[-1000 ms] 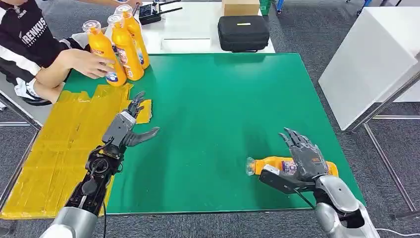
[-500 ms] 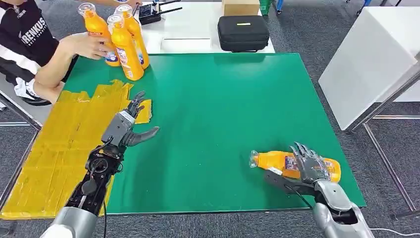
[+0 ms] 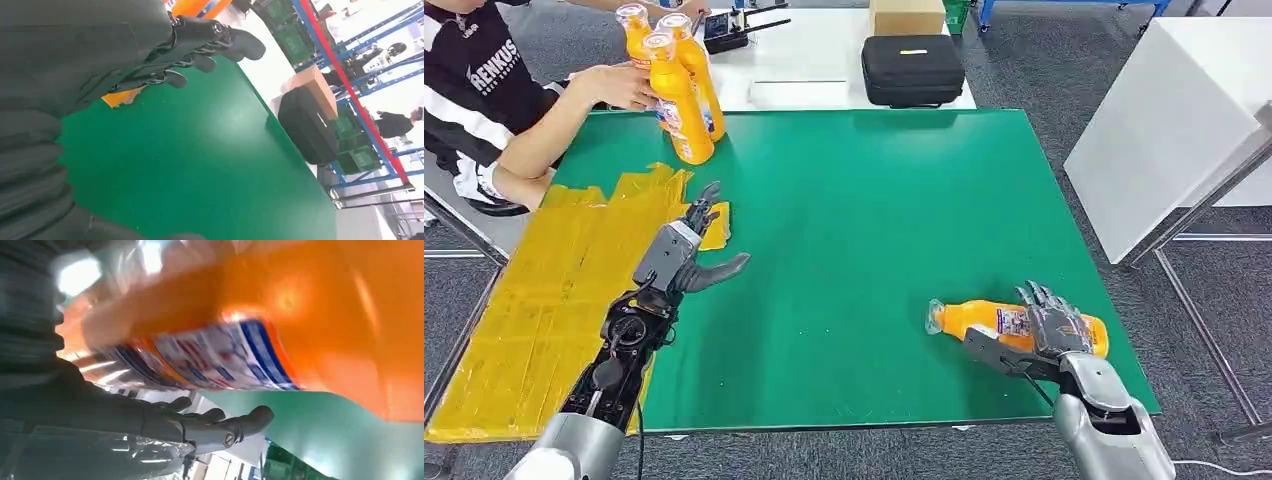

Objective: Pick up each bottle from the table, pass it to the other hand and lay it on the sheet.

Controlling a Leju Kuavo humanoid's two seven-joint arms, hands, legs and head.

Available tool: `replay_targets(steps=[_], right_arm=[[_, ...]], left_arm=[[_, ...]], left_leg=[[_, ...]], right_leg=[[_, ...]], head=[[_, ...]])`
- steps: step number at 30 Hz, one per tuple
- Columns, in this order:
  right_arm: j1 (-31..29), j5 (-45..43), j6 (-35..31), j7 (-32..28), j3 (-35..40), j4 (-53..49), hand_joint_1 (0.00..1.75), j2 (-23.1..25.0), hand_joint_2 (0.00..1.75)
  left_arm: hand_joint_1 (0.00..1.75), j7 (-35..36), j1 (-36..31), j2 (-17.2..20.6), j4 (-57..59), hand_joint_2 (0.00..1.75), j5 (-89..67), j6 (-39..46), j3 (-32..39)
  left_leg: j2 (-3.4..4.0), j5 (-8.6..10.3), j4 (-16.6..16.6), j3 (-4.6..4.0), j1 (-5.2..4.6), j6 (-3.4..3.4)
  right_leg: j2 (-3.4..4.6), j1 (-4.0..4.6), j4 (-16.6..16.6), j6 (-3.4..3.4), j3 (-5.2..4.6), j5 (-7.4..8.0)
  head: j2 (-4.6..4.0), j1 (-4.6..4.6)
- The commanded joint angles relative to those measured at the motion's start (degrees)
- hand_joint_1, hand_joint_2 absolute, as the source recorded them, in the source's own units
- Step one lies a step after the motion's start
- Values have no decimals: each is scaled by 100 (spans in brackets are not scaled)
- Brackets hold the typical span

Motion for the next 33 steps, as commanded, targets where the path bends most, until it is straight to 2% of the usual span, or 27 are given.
replay_targets(steps=[1,6,7,8,9,10,12,15,33], right_arm=[[-96,137,167,71,-511,1045,0,187,175],[-135,175,205,70,-648,1302,0,193,175],[-158,176,223,67,-669,1387,21,200,175],[-176,184,247,49,-691,1441,72,203,175],[-176,184,247,49,-691,1441,140,203,175],[-196,205,269,46,-705,1521,169,190,175],[-238,233,294,41,-710,1621,168,183,175],[-238,233,294,41,-710,1621,168,183,175],[-238,233,294,41,-710,1621,168,183,175]], left_arm=[[0,27,-240,-113,464,175,39,-25,-119],[0,38,-263,-151,521,175,46,-30,-120],[0,39,-267,-158,535,175,49,-29,-116],[0,40,-276,-162,550,175,51,-33,-113],[0,40,-276,-162,550,175,51,-33,-113],[0,43,-289,-173,573,175,55,-31,-105],[0,45,-304,-186,593,175,56,-33,-104],[0,45,-304,-186,593,175,56,-33,-104],[0,45,-304,-186,593,175,56,-33,-104]], left_leg=[[-22,-5,0,27,8,-15],[-25,-12,-2,48,8,6],[-28,-13,-4,53,9,3],[-22,-14,-3,56,9,2],[-22,-16,-5,59,8,-1],[-18,-14,-5,56,8,6],[-19,-10,-12,70,9,-4],[-24,0,-4,62,5,12],[-30,-5,-3,69,8,10]], right_leg=[[-35,11,-6,-14,35,-8],[-27,11,-14,-8,14,-7],[-32,13,-18,-11,19,-8],[-30,13,-17,-12,18,-8],[-31,12,-17,-15,24,-9],[-25,12,-20,-9,36,-6],[-33,14,-27,-14,81,-8],[-28,10,-18,-6,76,-6],[-32,13,-18,-10,89,-13]], head=[[0,0],[0,2],[0,0],[0,0],[0,0],[0,0],[0,0],[0,0],[0,0]])
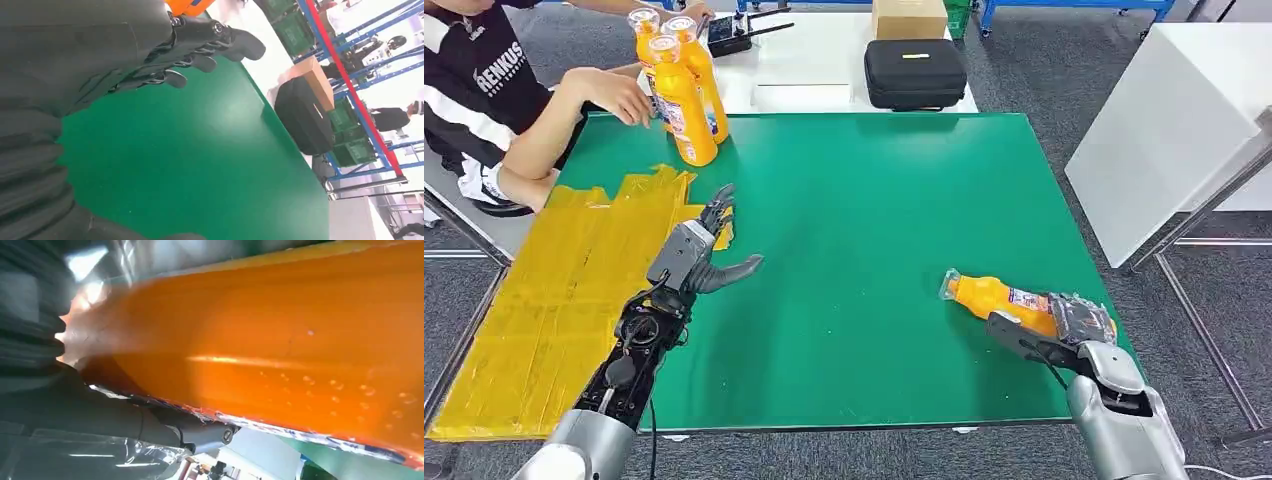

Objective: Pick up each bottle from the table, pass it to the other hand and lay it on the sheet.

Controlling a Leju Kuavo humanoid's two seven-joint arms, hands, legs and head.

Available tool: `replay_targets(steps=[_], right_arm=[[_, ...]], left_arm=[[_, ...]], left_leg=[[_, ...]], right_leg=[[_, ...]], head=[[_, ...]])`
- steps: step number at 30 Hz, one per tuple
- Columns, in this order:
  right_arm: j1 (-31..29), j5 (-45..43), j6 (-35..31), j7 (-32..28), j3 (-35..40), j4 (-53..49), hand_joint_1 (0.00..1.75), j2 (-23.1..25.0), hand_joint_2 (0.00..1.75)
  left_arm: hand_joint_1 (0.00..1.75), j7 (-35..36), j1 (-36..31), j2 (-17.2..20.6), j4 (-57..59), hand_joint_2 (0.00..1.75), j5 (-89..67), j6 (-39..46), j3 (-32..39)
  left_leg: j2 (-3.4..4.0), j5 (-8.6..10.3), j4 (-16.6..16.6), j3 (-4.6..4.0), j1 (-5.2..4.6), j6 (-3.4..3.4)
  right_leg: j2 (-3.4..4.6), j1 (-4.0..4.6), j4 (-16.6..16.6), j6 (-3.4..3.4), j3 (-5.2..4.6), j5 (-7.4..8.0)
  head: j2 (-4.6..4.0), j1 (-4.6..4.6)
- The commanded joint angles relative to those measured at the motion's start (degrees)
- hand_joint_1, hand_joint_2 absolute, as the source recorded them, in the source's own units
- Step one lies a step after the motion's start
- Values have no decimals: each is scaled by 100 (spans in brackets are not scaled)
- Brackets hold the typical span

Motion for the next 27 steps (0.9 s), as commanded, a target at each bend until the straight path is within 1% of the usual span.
replay_targets(steps=[1,3,5,7,11,13,14,15,17,18,19,20,21,22,23,24,25,27], right_arm=[[218,-3,135,21,-50,596,168,137,175],[218,-3,135,21,-50,596,168,137,175],[202,17,178,-18,-33,646,175,126,175],[191,40,201,-48,-22,676,175,128,175],[185,45,170,-37,-48,556,175,230,175],[203,-26,-64,-151,-147,344,175,388,175],[215,-73,-159,-199,-177,253,175,442,175],[232,-259,-478,-342,-292,39,175,623,175],[202,-752,-986,-734,-372,-331,175,938,175],[-118,-2912,-1239,-2894,-1005,-638,175,2091,175],[-322,-3981,-1612,-3113,-420,-660,175,2377,175],[-437,-4189,-1964,-3023,-8,-576,175,2413,175],[-567,-4735,-1907,-3265,297,-499,175,2458,175],[-717,-5085,-2017,-3297,654,-341,175,2426,175],[-760,-5199,-2053,-3326,760,-300,175,2402,175],[-822,-5502,-2054,-3434,914,-217,175,2347,175],[-838,-5616,-2012,-3493,963,-196,175,2324,175],[-875,-5862,-2010,-3748,1142,-135,175,2289,175]], left_arm=[[0,18,-221,-16,399,175,12,-18,-21],[0,18,-221,-16,399,175,12,-18,-21],[0,20,-242,-19,419,175,13,-21,-20],[0,28,-269,-18,444,175,16,-19,-23],[0,30,-315,4,514,175,24,-16,-49],[0,20,-298,8,498,175,47,-1,-75],[0,19,-277,14,476,175,49,1,-82],[0,21,-192,32,372,175,52,-5,-101],[0,28,1,44,129,175,64,-46,-126],[0,-232,69,88,-252,175,-104,-899,-753],[0,104,209,-34,-695,175,-65,-931,-1017],[0,275,272,-49,-903,175,41,-913,-1215],[0,259,302,4,-1098,175,154,-1056,-1489],[0,373,353,43,-1322,175,304,-1061,-1714],[0,400,360,65,-1382,175,331,-1038,-1793],[0,418,377,89,-1471,175,382,-1004,-1904],[0,422,387,91,-1497,175,400,-1000,-1932],[0,426,413,102,-1555,175,479,-1014,-2006]], left_leg=[[-21,-7,-3,17,12,-20],[-20,-9,-3,15,11,-22],[-16,-7,-5,14,9,-19],[-24,-12,-5,21,12,-28],[-15,-8,-4,16,11,-20],[-17,-12,-5,24,13,-28],[-11,-7,-4,16,13,-18],[-12,-9,-5,21,13,-23],[1,-9,-5,17,10,-21],[7,-11,-6,20,10,-22],[32,-16,0,16,9,-29],[43,-19,-2,19,9,-32],[63,-15,4,-1,13,-23],[87,-21,9,-8,18,-30],[119,-30,14,-7,17,-40],[116,-27,15,-16,8,-44],[81,-4,6,-46,9,-37],[50,-1,6,-36,16,-45]], right_leg=[[-34,14,-8,-14,27,-12],[-31,13,-8,-9,23,-12],[-25,11,-9,-5,21,-10],[-40,15,-9,-14,31,-16],[-25,14,-8,-8,24,-10],[-33,16,-9,-15,32,-15],[-20,14,-9,-7,23,-8],[-24,15,-9,-12,28,-11],[-8,11,-7,-8,20,-7],[-4,11,-7,-11,21,-7],[18,11,2,-17,8,-5],[28,11,3,-21,8,-5],[51,13,2,-21,-6,17],[71,18,11,-34,-14,26],[96,19,20,-41,-30,39],[98,11,33,-43,-51,34],[70,11,20,-30,-72,45],[35,18,22,-37,-55,26]], head=[[0,-2],[0,-2],[0,-2],[0,0],[0,-2],[0,-2],[0,0],[0,-2],[0,0],[0,-2],[0,0],[0,0],[0,9],[0,2],[0,-4],[0,-13],[0,-15],[0,-4]])
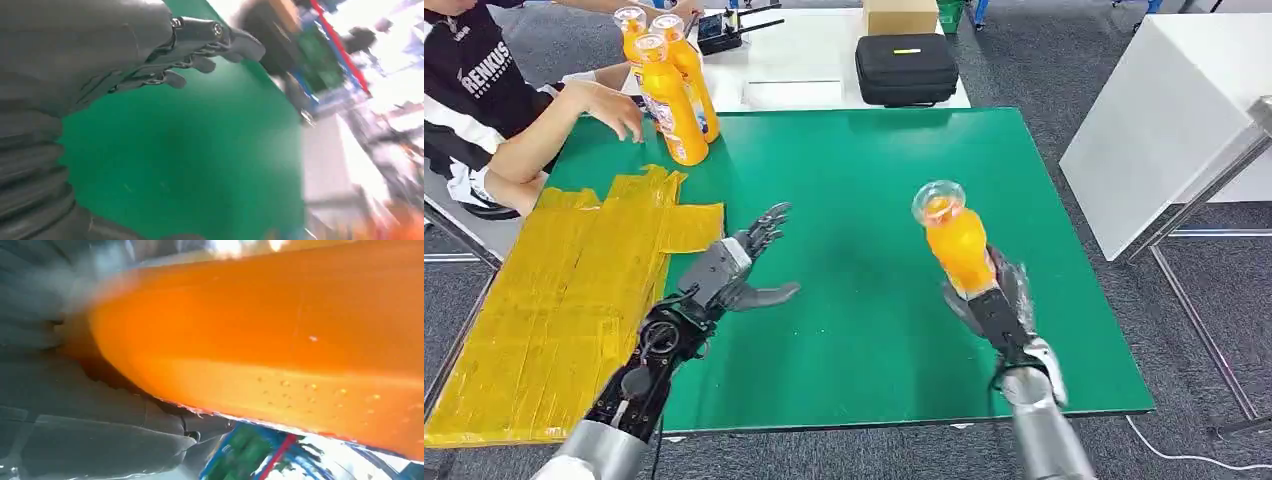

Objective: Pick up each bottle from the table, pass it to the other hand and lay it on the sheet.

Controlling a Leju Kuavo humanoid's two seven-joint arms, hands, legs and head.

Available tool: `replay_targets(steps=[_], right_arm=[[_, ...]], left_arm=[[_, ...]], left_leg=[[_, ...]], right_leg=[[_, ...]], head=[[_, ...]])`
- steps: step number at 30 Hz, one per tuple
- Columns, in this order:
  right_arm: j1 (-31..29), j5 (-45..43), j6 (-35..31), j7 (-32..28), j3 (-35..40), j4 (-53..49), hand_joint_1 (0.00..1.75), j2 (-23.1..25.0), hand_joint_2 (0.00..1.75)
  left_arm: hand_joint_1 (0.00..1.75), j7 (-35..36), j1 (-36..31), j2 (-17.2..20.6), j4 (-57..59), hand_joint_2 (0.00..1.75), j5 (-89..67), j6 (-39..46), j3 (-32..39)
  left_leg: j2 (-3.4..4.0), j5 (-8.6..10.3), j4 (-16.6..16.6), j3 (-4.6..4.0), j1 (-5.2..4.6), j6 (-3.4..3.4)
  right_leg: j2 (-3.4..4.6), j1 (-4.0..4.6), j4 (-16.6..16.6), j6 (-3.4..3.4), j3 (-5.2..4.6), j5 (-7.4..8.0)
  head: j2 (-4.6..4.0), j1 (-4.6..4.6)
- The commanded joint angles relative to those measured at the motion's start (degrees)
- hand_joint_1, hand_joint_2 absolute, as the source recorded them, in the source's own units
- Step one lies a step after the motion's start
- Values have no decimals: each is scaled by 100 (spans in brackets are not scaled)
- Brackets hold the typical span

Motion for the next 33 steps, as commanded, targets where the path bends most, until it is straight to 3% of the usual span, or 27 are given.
replay_targets(steps=[1,15,17,22,29,33], right_arm=[[-659,-1046,-53,-517,1155,413,175,490,175],[-1080,-1261,-16,-508,1695,1127,175,698,175],[-1080,-1261,-16,-508,1695,1127,175,698,175],[-1426,-1211,289,-512,2160,1990,175,896,175],[-1403,-1092,281,-568,2384,2171,175,976,175],[-1341,-838,402,-532,2983,2463,175,1042,175]], left_arm=[[0,148,163,235,-788,175,251,2,-1038],[0,135,261,211,-876,175,290,5,-1059],[0,135,261,211,-876,175,290,5,-1059],[0,225,267,229,-963,175,301,7,-1044],[0,245,233,234,-895,175,342,16,-1009],[0,248,84,135,-605,175,641,56,-899]], left_leg=[[-13,-13,3,17,12,-17],[-17,-28,8,10,13,-28],[-23,-9,1,-20,11,-18],[-16,-24,6,3,13,-27],[-29,-17,4,-5,16,-24],[-27,-25,7,7,17,-27]], right_leg=[[-21,14,2,-14,23,-14],[-30,17,11,-20,22,-27],[-28,13,4,-11,-5,-11],[-28,17,10,-19,14,-24],[-39,19,7,-16,9,-22],[-40,20,8,-18,21,-28]], head=[[0,4],[0,2],[0,2],[0,2],[0,0],[0,4]])
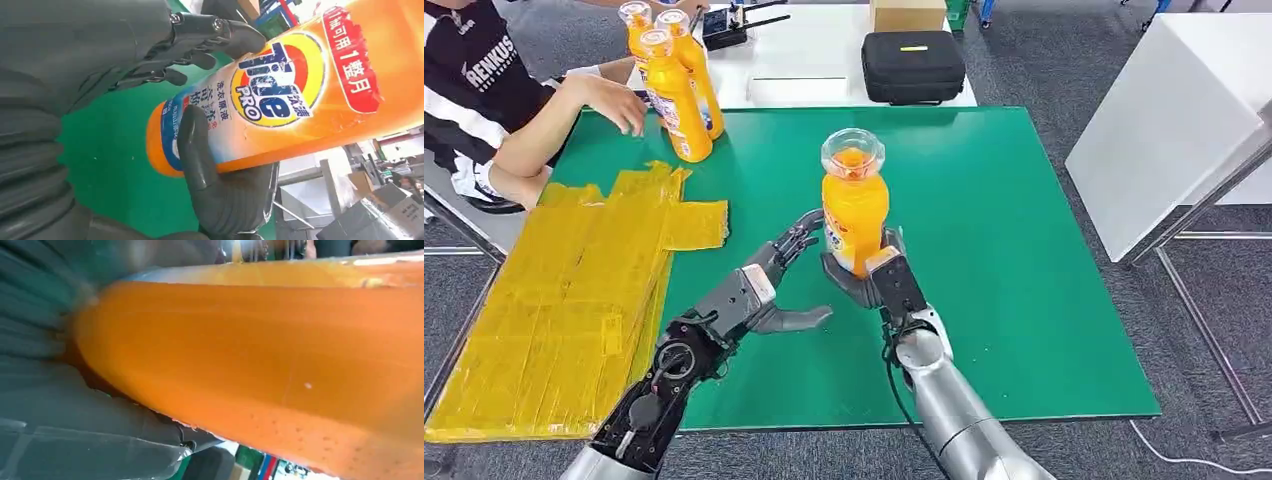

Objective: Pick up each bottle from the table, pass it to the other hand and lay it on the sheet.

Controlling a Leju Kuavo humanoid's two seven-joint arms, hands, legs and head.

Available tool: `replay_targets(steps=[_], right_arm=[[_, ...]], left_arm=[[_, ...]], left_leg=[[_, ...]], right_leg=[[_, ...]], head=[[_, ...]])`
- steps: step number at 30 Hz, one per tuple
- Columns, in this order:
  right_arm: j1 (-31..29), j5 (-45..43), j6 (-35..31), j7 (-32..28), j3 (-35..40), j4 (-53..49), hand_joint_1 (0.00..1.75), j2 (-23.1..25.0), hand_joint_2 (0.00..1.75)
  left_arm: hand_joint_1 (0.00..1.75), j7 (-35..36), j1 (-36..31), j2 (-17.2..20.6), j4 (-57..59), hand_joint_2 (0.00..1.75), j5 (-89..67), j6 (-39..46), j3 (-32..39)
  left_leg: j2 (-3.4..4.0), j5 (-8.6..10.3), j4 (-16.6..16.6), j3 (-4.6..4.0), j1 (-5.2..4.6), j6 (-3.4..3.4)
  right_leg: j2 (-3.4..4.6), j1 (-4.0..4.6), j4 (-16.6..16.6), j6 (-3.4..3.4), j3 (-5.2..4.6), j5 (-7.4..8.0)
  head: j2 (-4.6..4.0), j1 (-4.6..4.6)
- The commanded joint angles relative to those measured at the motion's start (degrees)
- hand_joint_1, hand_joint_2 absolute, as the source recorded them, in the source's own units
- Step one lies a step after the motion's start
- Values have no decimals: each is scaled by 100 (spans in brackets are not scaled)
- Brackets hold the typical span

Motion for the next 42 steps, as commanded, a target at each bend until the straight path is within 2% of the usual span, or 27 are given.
replay_targets(steps=[1,7,11,12,13,22,24,25,26,33,36,39,42], right_arm=[[-165,328,160,4,1074,999,175,146,175],[-133,429,154,1,1468,1146,175,208,175],[-68,516,220,11,1733,1179,175,261,175],[-39,536,243,7,1812,1178,175,263,175],[-32,546,259,3,1859,1175,175,256,175],[-2,592,213,-29,2092,1060,175,209,175],[-16,566,173,1,2150,1003,175,173,175],[-21,552,173,7,2152,998,175,167,175],[-35,532,164,20,2150,997,175,153,175],[-102,375,59,37,2088,1081,175,111,175],[-116,340,59,34,2095,1092,175,111,175],[-107,343,68,34,2122,1094,175,130,175],[-106,344,63,36,2126,1092,175,138,175]], left_arm=[[0,31,-345,18,475,175,334,18,-28],[0,63,-436,-62,655,175,552,167,92],[0,86,-395,-2,649,175,650,265,149],[0,81,-366,19,649,175,670,278,153],[0,74,-352,25,648,175,686,288,159],[0,43,-358,13,702,175,774,384,182],[0,-10,-359,11,705,175,846,414,201],[42,-32,-353,3,698,175,879,421,219],[173,-76,-336,-6,676,175,933,415,236],[175,-162,-343,-55,539,175,1147,381,273],[175,-157,-353,-32,533,175,1195,403,297],[175,-207,-313,-6,468,175,1277,427,336],[175,-217,-293,8,440,175,1285,433,344]], left_leg=[[10,-18,1,34,4,-13],[-6,-18,0,38,4,-18],[8,-16,1,25,5,-15],[10,-40,11,64,7,-27],[2,-27,6,44,10,-22],[-3,-15,1,23,7,-16],[-7,-29,8,45,9,-23],[-7,-15,2,23,7,-17],[-8,-18,4,28,8,-19],[-16,-27,10,40,9,-22],[-7,-11,3,16,8,-15],[-12,-28,10,42,8,-22],[-7,-15,4,21,8,-17]], right_leg=[[-1,6,-1,-11,32,-13],[-19,7,3,-15,34,-20],[-4,7,1,-10,17,-12],[-13,11,13,-21,54,-36],[-17,13,4,-16,39,-24],[-15,8,0,-12,19,-16],[-25,12,9,-19,41,-31],[-19,9,2,-13,20,-17],[-21,10,3,-14,25,-20],[-35,12,10,-17,37,-31],[-19,9,0,-11,11,-13],[-30,11,11,-17,36,-31],[-20,10,2,-12,17,-16]], head=[[0,-2],[0,-4],[0,-7],[0,-7],[0,-7],[0,-7],[0,-7],[0,-7],[0,-7],[0,-7],[0,-7],[0,-7],[0,-7]])
